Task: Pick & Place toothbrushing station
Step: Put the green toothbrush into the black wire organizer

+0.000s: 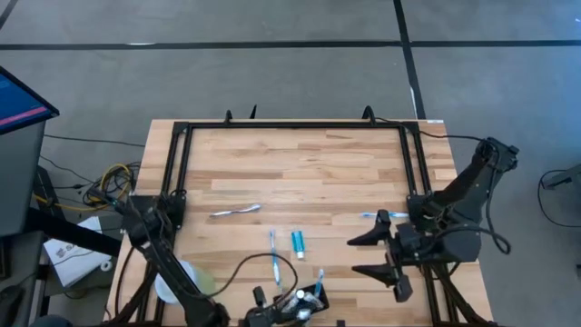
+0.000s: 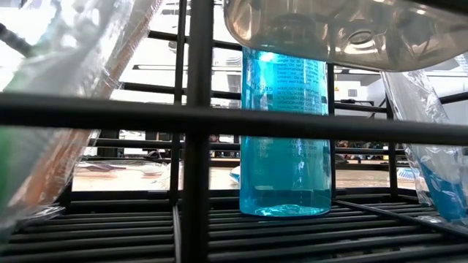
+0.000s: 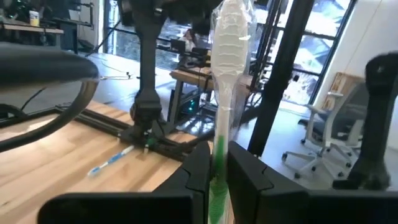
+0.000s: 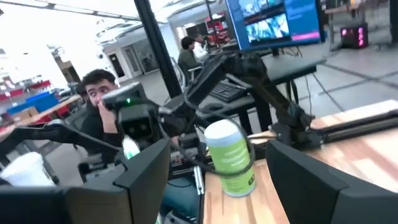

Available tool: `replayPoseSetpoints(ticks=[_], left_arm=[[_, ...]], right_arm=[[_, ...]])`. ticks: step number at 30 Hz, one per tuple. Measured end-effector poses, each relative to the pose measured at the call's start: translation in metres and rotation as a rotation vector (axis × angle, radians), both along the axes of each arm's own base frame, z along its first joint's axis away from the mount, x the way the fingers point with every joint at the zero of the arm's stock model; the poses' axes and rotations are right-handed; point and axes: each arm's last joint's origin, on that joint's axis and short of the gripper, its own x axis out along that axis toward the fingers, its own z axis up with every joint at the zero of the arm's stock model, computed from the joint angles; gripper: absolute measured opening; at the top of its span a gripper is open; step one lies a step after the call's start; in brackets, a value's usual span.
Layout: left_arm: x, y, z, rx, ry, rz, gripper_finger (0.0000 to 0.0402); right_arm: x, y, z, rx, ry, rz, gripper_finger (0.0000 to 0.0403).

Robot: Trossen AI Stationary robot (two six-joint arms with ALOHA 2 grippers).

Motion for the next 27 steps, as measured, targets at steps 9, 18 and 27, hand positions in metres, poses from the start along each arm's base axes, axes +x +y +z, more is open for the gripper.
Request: replayPoseSetpoints(ticks=[9,18,27], left_arm=[[-0.013,-0.013,-0.013,0.031,0.026,0.115,0.0023],[-0.011,-0.012,-0.017,0.057,0.045,0.126,0.0023],[-0.019,-0.021,-0.021,0.034,0.051,0.013,0.0023]], right_arm=[[-0.010,0.009,-0.003,-0.047,0.015,0.039,0.0256],[-0.010,0.010,-0.004,-0.055,0.022,0.043,0.0256],[-0.010,0.009,-0.007,-0.082,0.045,0.044,0.0256]])
